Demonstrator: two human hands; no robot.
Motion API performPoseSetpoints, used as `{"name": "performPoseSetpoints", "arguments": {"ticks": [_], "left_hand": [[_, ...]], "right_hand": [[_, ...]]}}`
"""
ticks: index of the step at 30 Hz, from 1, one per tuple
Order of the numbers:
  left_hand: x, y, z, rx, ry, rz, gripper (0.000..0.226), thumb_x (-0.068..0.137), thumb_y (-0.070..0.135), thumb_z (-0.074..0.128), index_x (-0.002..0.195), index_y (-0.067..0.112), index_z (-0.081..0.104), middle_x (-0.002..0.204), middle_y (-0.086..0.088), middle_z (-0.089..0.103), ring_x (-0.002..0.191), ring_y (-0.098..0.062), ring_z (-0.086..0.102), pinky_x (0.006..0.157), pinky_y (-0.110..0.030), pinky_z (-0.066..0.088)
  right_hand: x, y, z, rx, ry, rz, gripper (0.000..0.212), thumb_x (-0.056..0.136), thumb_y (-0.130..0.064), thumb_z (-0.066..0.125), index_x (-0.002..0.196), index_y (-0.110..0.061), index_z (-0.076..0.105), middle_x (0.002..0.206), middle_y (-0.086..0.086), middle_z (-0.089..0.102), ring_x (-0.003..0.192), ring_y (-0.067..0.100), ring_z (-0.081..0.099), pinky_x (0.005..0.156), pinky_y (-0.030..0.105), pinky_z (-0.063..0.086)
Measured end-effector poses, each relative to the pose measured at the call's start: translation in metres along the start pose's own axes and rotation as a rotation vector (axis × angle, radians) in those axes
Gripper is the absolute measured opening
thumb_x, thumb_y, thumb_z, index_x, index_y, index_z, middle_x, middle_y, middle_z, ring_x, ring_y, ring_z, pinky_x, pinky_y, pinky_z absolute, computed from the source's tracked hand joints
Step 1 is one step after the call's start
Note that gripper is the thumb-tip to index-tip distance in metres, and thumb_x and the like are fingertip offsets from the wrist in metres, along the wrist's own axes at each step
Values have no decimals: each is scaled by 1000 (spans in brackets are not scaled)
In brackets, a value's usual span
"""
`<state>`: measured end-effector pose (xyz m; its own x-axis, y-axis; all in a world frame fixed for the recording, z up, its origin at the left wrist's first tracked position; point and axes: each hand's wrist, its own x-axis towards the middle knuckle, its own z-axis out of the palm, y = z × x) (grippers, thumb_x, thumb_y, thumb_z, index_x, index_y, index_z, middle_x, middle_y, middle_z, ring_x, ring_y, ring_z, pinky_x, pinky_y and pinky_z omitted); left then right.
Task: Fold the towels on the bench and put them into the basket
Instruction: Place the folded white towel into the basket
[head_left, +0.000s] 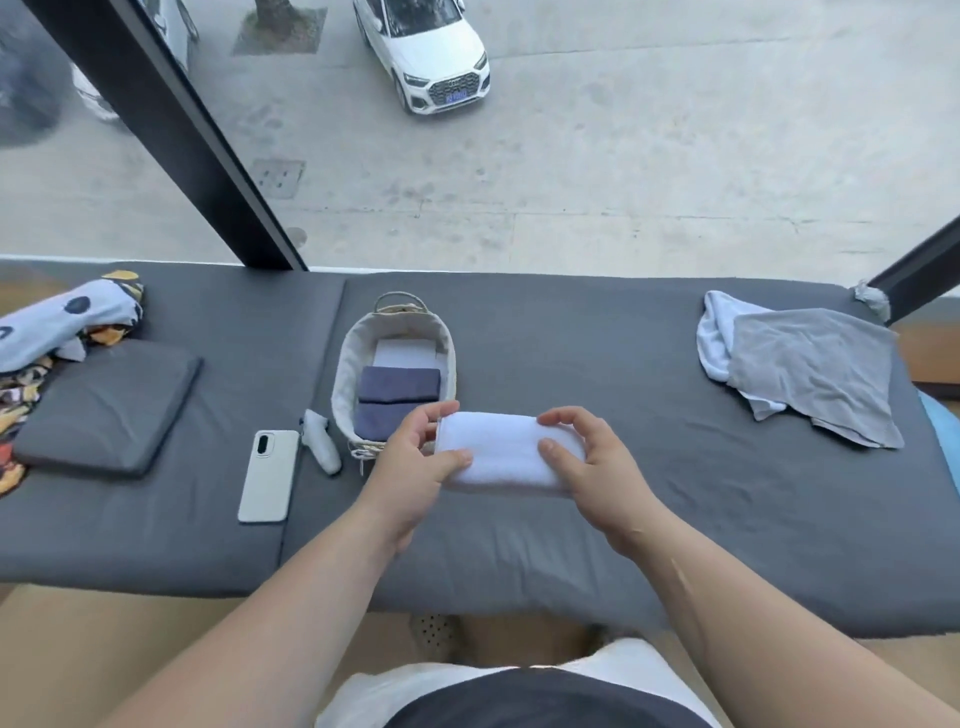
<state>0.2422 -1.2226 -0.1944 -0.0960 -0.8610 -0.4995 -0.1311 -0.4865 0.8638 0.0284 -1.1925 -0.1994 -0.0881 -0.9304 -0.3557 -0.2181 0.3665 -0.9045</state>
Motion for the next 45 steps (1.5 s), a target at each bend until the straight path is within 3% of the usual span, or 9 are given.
{"name": "performPoseSetpoints", "arguments": {"ticks": [4,15,20,23,25,28,30,36,45], "left_hand": [[13,-7,-33,44,6,-44,52,80,9,71,120,41,60,121,-3,64,98,-14,62,84,-26,50],[51,-24,-89,126,116,-158,53,88,8,68,123,46,55,126,4,61,115,-18,60,103,-40,48],[113,-20,-116,43,189,-134,42,89,8,70,112,37,50,120,-1,64,93,-19,63,69,-31,47],[164,-27,-134,88,251,-98,32,88,11,71,101,27,46,112,-1,63,83,-18,57,66,-32,43],[199,-36,-145,162,270,-53,28,88,12,70,94,24,46,97,3,56,75,-16,48,67,-30,40],[246,-46,-157,253,264,-36,22,89,13,68,88,21,47,80,7,44,67,-14,36,62,-29,33],[273,-49,-161,293,276,-20,21,88,13,67,86,23,49,79,12,45,70,-11,40,63,-28,34],[318,-68,-154,627,260,176,11,92,9,58,94,17,51,107,5,51,91,-17,47,76,-28,34],[338,-90,-133,831,246,138,22,95,14,53,116,9,51,143,-13,33,118,-34,46,97,-40,40]], "right_hand": [[11,-2,33,-28,-66,55,21,98,-23,61,111,-40,62,126,-9,50,112,-1,50,83,18,41],[68,-5,85,-60,-230,139,18,95,-19,59,89,-36,61,113,-5,51,74,12,47,56,17,39],[129,-14,117,8,-126,170,17,92,-15,62,82,-25,72,88,-9,60,54,5,39,49,16,33],[175,-14,143,19,-68,199,16,92,-13,61,87,-22,73,83,-7,59,47,4,36,45,15,32],[205,-7,162,21,-49,219,22,89,-9,57,88,-23,73,90,-5,60,51,3,42,50,15,37],[247,7,188,-38,12,189,29,87,-10,55,85,-33,73,119,-10,57,91,8,57,79,23,46],[273,15,202,-81,50,184,31,89,-9,54,84,-35,70,125,-10,51,107,13,55,82,21,43],[320,37,233,-123,150,287,31,94,-4,44,101,-23,67,114,-5,60,77,3,52,52,4,39],[344,67,256,-351,197,113,22,100,-14,44,104,-29,60,129,-9,50,114,9,47,88,21,35]]}}
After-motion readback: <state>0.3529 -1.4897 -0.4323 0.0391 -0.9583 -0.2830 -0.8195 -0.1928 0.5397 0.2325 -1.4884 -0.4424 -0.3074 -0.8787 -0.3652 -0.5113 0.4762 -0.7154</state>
